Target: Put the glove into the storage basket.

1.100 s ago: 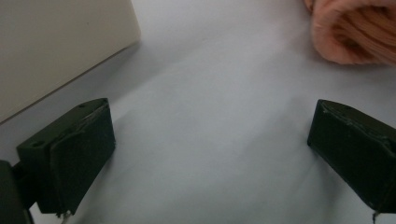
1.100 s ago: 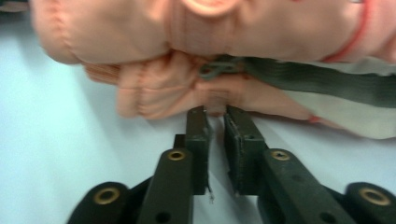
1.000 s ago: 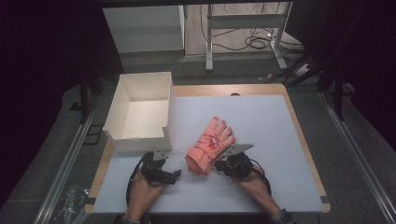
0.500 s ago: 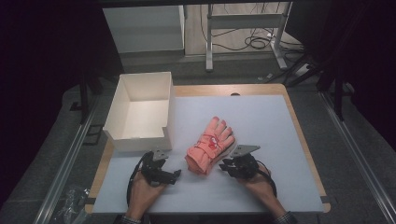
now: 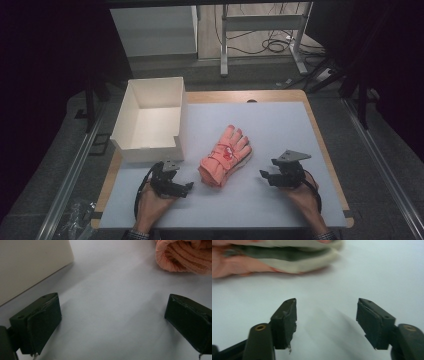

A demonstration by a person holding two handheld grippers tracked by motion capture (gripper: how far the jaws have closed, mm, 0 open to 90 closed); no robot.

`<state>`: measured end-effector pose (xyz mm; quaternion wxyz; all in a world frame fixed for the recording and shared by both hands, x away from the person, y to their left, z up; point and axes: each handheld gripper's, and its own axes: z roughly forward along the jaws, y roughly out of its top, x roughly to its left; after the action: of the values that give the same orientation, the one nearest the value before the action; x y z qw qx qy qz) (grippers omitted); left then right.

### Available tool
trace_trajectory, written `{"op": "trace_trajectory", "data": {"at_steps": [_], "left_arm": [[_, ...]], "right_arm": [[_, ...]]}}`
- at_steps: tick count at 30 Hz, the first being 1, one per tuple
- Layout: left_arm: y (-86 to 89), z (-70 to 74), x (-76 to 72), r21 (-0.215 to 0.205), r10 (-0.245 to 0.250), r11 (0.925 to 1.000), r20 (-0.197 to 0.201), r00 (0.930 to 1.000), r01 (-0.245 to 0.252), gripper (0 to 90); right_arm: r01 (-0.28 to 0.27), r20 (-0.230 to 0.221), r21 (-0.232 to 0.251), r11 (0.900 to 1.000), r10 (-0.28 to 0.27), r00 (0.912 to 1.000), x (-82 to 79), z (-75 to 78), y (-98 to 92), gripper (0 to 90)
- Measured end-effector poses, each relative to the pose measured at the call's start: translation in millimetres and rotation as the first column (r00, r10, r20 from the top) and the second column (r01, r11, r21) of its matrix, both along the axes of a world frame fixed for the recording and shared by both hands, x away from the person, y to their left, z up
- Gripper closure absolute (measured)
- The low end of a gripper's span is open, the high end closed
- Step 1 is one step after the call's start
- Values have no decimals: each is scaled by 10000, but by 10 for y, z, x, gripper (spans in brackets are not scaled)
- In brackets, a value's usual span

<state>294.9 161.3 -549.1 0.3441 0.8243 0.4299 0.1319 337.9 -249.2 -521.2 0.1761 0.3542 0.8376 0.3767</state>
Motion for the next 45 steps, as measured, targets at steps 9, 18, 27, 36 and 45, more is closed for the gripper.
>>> {"op": "trace_trajectory", "data": {"at_steps": [9,18,27,36,45], "left_arm": [[-49,123,-17,-168,-538,9984,-227,9983,534,8],[-159,353,-20,-132,-1182,9929,-340,9924,1179,5],[-225,650,1,-297,-1561,9875,-392,9870,1550,3],[-436,887,153,-117,-1910,9816,-448,9806,1907,1],[-828,945,420,57,-2124,9770,-709,9746,2133,0]], "right_arm": [[1111,160,-681,9915,-1103,9938,120,-52,-280,218],[1287,-164,-519,9903,-1297,9914,167,-87,-330,171],[1313,-136,-515,9900,-1322,9911,164,-92,-331,167],[1322,-126,-516,9899,-1330,9910,162,-93,-330,167],[1329,-115,-512,9898,-1337,9910,161,-94,-330,166]]}}
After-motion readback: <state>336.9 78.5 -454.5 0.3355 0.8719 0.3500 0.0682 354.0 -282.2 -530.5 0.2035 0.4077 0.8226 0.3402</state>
